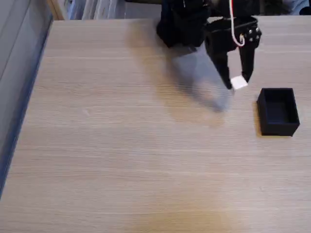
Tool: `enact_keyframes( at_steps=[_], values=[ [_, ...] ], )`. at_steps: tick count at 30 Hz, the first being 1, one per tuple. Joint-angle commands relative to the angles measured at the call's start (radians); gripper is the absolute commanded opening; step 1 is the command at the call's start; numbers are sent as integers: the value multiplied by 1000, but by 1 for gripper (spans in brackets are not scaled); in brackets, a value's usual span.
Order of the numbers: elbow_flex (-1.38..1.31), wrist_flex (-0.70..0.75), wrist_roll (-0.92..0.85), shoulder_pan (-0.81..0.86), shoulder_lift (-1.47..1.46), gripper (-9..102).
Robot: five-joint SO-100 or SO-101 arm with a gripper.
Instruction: Pick a white block and place it in the black box.
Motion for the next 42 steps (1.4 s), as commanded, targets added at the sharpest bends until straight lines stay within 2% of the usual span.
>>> enact_keyframes(
  at_steps=[1,11,26,42],
  values=[
    [-71,31,23,-71,8,0],
    [-153,51,72,-181,-135,0],
    [-449,81,155,-212,-471,0],
    [-589,156,249,-273,-581,3]
  ],
)
